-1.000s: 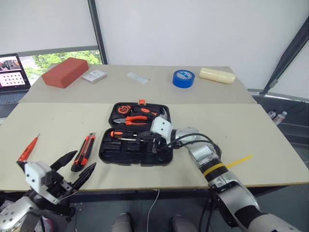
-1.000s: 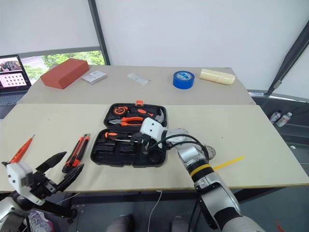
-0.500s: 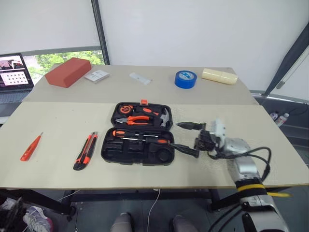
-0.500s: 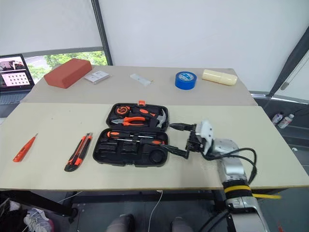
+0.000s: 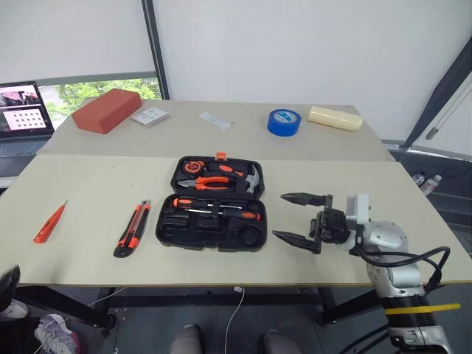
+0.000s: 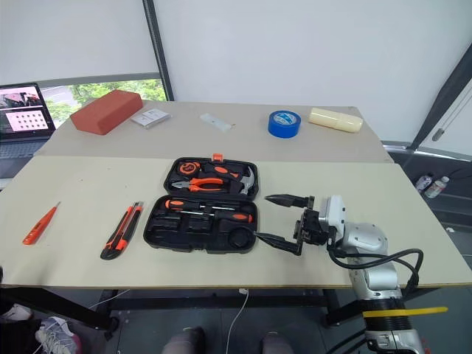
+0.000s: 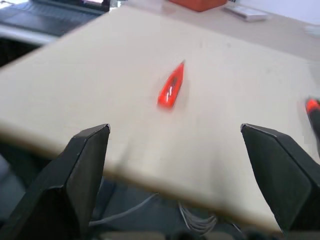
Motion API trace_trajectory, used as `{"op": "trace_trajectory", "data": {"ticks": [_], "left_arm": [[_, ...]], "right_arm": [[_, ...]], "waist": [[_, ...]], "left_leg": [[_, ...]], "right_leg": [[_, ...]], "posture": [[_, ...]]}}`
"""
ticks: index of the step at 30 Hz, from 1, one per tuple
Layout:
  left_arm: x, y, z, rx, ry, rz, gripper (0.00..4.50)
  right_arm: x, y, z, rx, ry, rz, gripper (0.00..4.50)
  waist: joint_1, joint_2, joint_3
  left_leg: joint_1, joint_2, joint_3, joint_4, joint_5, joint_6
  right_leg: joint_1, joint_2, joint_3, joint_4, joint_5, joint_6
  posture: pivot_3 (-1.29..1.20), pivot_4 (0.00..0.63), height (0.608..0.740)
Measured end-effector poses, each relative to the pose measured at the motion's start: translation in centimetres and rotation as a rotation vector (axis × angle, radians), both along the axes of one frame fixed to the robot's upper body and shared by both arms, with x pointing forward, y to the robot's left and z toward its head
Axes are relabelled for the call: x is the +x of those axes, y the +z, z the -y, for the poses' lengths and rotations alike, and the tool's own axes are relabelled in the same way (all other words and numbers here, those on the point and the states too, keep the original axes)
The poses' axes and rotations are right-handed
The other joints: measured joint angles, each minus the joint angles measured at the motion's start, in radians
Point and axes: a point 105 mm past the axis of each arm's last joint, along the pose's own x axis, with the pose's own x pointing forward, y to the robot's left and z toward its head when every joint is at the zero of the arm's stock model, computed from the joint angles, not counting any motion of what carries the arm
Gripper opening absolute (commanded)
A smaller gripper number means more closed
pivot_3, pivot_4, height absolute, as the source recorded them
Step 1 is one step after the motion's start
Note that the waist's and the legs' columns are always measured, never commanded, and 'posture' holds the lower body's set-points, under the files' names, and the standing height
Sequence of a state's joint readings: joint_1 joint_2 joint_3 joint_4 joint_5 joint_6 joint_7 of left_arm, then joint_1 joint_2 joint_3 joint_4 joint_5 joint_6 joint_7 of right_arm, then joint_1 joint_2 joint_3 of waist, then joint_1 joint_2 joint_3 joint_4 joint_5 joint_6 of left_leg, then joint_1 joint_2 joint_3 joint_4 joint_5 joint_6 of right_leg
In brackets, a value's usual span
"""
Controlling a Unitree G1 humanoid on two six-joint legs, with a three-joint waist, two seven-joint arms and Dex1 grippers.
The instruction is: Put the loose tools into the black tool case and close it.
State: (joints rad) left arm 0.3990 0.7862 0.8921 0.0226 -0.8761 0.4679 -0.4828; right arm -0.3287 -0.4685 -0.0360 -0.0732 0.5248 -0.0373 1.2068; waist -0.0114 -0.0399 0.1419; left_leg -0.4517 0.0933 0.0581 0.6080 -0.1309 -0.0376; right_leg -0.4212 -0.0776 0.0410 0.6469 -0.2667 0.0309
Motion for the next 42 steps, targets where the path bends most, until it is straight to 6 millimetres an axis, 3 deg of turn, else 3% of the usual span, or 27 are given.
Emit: {"op": "trace_trajectory", "data": {"ticks": [2, 8, 15, 18, 26, 31, 33, 36, 39, 42], "left_arm": [[2.4, 1.0, -0.3, 0.011, -0.021, -0.028, 4.50], [7.6, -0.9, -2.3, -0.034, 0.028, -0.208, 4.50], [10.7, -2.8, -2.8, -0.079, 0.038, -0.287, 4.50], [11.7, -2.7, -2.6, -0.093, 0.017, -0.290, 3.75], [11.8, -3.2, -1.6, -0.122, -0.081, -0.341, 0.60], [11.7, -2.7, -0.9, -0.105, -0.184, -0.309, 0.43], [12.6, -1.3, 1.6, -0.008, -0.396, -0.216, 0.43], [13.3, 2.5, 9.0, 0.252, -0.886, -0.078, 0.43], [12.7, 3.5, 14.1, 0.382, -1.177, -0.071, 0.43], [13.7, 3.3, 19.9, 0.509, -1.419, -0.064, 0.43]], "right_arm": [[-0.4, 0.7, -0.9, 0.007, 0.031, 0.017, 4.45], [-0.5, 0.6, -1.1, 0.002, 0.023, -0.002, 4.45], [-0.5, 0.6, -0.7, -0.006, -0.013, -0.002, 4.45], [-0.6, 0.8, -0.6, -0.012, -0.023, 0.002, 4.50], [-0.9, 1.0, -0.6, -0.020, -0.033, 0.007, 4.50], [-0.8, 0.9, 0.0, -0.050, -0.052, 0.005, 4.50], [-0.8, 0.8, 1.0, -0.076, -0.080, 0.004, 4.50], [-0.6, 1.2, 2.5, -0.109, -0.131, 0.015, 4.50], [-0.5, 0.9, 3.1, -0.119, -0.146, 0.000, 4.50], [-0.3, 0.3, 3.7, -0.121, -0.165, -0.029, 4.50]], "waist": [[-0.001, 0.001, 0.000], [-0.001, -0.002, 0.001], [-0.001, -0.003, 0.001], [0.002, -0.003, 0.002], [0.016, -0.003, 0.002], [0.019, -0.003, 0.002], [0.026, -0.003, 0.002], [0.034, -0.005, 0.003], [0.028, -0.004, 0.003], [0.035, -0.003, 0.004]], "left_leg": [[0.001, 0.000, 0.002, 0.000, 0.000, 0.000], [0.001, 0.000, 0.002, -0.004, 0.000, 0.000], [-0.001, 0.001, 0.002, -0.004, 0.002, -0.002], [-0.001, 0.001, 0.002, -0.004, 0.003, -0.004], [-0.001, 0.001, 0.002, -0.002, 0.003, -0.005], [-0.002, 0.001, 0.002, -0.002, 0.003, -0.005], [-0.005, 0.001, 0.002, -0.002, 0.004, -0.006], [-0.007, 0.003, 0.003, -0.001, 0.006, -0.010], [-0.007, 0.004, 0.003, 0.000, 0.006, -0.009], [-0.007, 0.004, 0.002, 0.002, 0.010, -0.004]], "right_leg": [[0.000, -0.001, 0.000, -0.001, 0.003, -0.004], [-0.001, 0.000, 0.000, 0.000, 0.005, 0.002], [0.000, 0.002, -0.001, 0.001, 0.005, 0.003], [0.000, 0.002, -0.001, 0.002, 0.005, 0.003], [0.000, 0.001, -0.001, 0.002, 0.006, 0.004], [0.000, 0.001, -0.001, 0.002, 0.006, 0.004], [0.000, 0.000, -0.002, 0.001, 0.006, 0.003], [0.000, 0.000, -0.004, 0.000, 0.006, 0.000], [0.000, 0.001, -0.004, 0.001, 0.006, -0.001], [0.001, 0.002, -0.004, 0.002, 0.008, 0.003]], "posture": [[0.00, 0.150, 0.740], [0.00, 0.150, 0.740], [0.00, 0.150, 0.740], [0.00, 0.150, 0.740], [0.00, 0.150, 0.740], [0.00, 0.150, 0.740], [0.00, 0.150, 0.740], [0.00, 0.150, 0.740], [0.00, 0.150, 0.740], [0.00, 0.150, 0.740]]}}
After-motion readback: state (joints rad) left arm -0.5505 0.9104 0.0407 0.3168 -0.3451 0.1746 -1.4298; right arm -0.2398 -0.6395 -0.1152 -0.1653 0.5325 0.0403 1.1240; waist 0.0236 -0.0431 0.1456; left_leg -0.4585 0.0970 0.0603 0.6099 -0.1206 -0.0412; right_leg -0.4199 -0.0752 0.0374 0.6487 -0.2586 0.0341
